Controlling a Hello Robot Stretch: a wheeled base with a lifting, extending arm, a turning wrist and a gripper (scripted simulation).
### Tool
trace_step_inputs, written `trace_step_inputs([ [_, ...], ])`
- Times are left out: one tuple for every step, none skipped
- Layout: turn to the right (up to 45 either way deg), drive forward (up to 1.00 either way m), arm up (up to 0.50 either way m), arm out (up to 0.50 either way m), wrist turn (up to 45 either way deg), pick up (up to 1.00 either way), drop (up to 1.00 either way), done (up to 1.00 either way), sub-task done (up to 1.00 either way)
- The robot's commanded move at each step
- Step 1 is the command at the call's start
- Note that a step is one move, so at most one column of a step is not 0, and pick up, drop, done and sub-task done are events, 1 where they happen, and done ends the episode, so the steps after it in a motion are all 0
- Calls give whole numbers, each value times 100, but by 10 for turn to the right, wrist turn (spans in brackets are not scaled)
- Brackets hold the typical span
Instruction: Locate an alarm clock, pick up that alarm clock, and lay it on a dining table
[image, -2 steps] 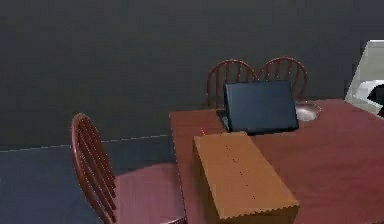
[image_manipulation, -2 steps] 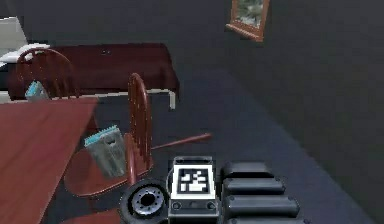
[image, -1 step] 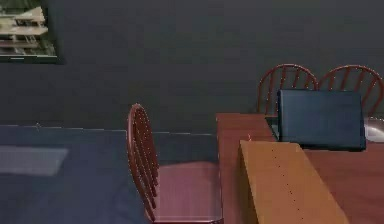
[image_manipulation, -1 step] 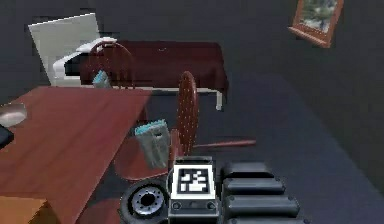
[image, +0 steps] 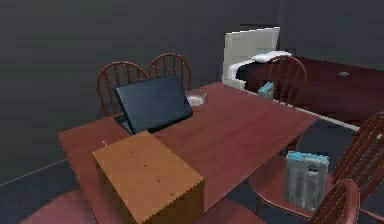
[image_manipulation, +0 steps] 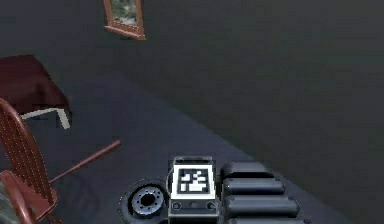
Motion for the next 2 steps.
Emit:
trace_step_inputs([
  [30, 0, 0, 0, 0, 0, 0, 0, 0],
  [-360, 0, 0, 0, 0, 0, 0, 0, 0],
])
